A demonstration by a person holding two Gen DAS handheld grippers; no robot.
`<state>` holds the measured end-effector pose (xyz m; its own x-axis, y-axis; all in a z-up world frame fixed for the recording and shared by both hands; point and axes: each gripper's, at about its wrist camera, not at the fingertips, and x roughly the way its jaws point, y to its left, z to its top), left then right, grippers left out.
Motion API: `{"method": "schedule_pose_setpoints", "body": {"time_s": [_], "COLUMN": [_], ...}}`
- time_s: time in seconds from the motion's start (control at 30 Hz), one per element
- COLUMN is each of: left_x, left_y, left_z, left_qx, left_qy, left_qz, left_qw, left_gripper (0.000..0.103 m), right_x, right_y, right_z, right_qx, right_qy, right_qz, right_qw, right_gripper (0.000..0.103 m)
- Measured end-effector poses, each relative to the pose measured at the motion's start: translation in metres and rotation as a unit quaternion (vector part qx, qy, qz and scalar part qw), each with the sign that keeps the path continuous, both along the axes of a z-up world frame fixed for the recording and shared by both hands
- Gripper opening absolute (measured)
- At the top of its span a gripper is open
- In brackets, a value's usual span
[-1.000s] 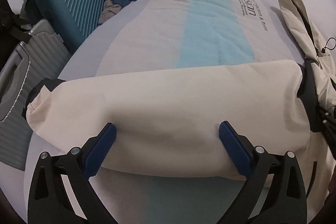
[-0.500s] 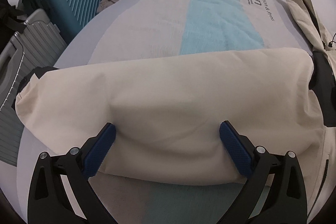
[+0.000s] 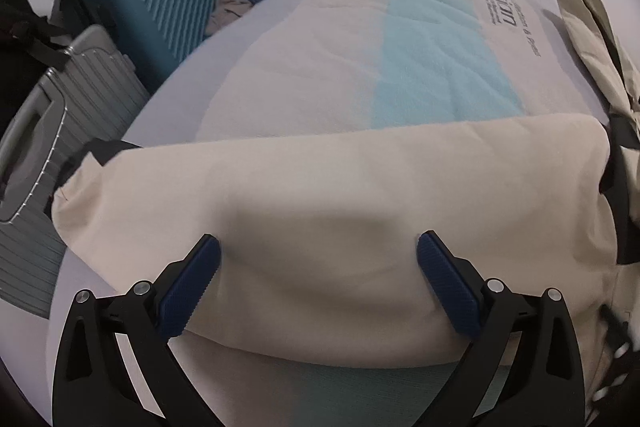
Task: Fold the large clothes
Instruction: 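Lift the sleeve cuff with the right tool and carry it across the jacket body, then grasp the other black cuff with the left tool and lift it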
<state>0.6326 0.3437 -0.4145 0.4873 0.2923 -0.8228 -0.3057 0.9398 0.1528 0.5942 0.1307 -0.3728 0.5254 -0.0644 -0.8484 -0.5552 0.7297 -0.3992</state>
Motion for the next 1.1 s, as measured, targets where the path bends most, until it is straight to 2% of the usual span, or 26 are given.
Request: {"method": "schedule_pose_setpoints", "body": {"time_s": [0.1,0.17,0.27,0.33,0.43,0.47,0.53,0.57,0.63,0.7,0.73,0.83,0.87,0.9,0.97,1.03,1.07,1.1], "left_x": [-0.005,-0.009,-0.013,-0.015,-0.019,-0.019,-0.021,-0.021,-0.023,-0.025,-0.028,-0.037,-0.041,-0.043,-0.049,-0.054,-0.056,-0.06], "left_y": [0.015,0.023,0.029,0.032,0.039,0.041,0.045,0.046,0.049,0.052,0.054,0.06,0.063,0.066,0.077,0.088,0.093,0.1], "left_z": [0.002,0.002,0.006,0.011,0.017,0.017,0.017,0.017,0.016,0.016,0.016,0.027,0.03,0.033,0.036,0.035,0.035,0.034], "left_qx": [0.009,0.013,0.022,0.03,0.032,0.034,0.038,0.038,0.037,0.034,0.031,0.044,0.043,0.042,0.045,0.05,0.049,0.047], "left_qy": [-0.004,-0.003,-0.006,-0.011,-0.018,-0.018,-0.023,-0.024,-0.023,-0.018,-0.016,-0.027,-0.031,-0.034,-0.037,-0.032,-0.03,-0.027], "left_qz": [0.006,0.007,0.006,0.007,0.013,0.014,0.016,0.018,0.024,0.026,0.026,0.027,0.027,0.029,0.037,0.05,0.056,0.064], "left_qw": [0.9999,0.9999,0.9997,0.9995,0.9992,0.9992,0.9989,0.9988,0.9988,0.9989,0.999,0.9983,0.9982,0.9981,0.9976,0.997,0.9968,0.9965], "left_gripper": [0.098,0.098,0.098,0.098,0.098,0.098,0.098,0.098,0.098,0.098,0.098,0.097,0.097,0.097,0.097,0.097,0.097,0.097], "right_x": [-0.019,-0.031,-0.038,-0.04,-0.051,-0.06,-0.069,-0.07,-0.058,-0.037,-0.028,-0.011,-0.001,0.005,0.018,0.033,0.042,0.048], "right_y": [0.012,0.018,-0.001,-0.027,-0.046,-0.047,-0.034,-0.023,-0.016,-0.007,-0.014,-0.062,-0.086,-0.099,-0.118,-0.129,-0.134,-0.131], "right_z": [-0.004,-0.002,0.03,0.054,0.08,0.09,0.099,0.104,0.111,0.095,0.09,0.098,0.101,0.1,0.086,0.071,0.064,0.058], "right_qx": [-0.037,-0.052,0.037,0.12,0.167,0.157,0.083,0.06,0.103,0.146,0.157,0.212,0.238,0.247,0.249,0.272,0.285,0.301], "right_qy": [-0.031,-0.034,-0.011,0.043,0.056,0.033,-0.03,-0.059,-0.068,0.012,0.022,0.016,0.025,0.031,0.059,0.091,0.107,0.119], "right_qz": [0.041,0.071,0.043,0.001,-0.028,-0.024,-0.014,-0.008,0.004,0.007,-0.012,-0.09,-0.128,-0.144,-0.174,-0.197,-0.204,-0.204], "right_qw": [0.998,0.996,0.998,0.992,0.984,0.987,0.996,0.996,0.992,0.989,0.987,0.973,0.962,0.958,0.951,0.938,0.93,0.924], "right_gripper": [0.092,0.092,0.091,0.091,0.091,0.091,0.091,0.091,0.095,0.095,0.095,0.095,0.095,0.095,0.095,0.094,0.089,0.079]}}
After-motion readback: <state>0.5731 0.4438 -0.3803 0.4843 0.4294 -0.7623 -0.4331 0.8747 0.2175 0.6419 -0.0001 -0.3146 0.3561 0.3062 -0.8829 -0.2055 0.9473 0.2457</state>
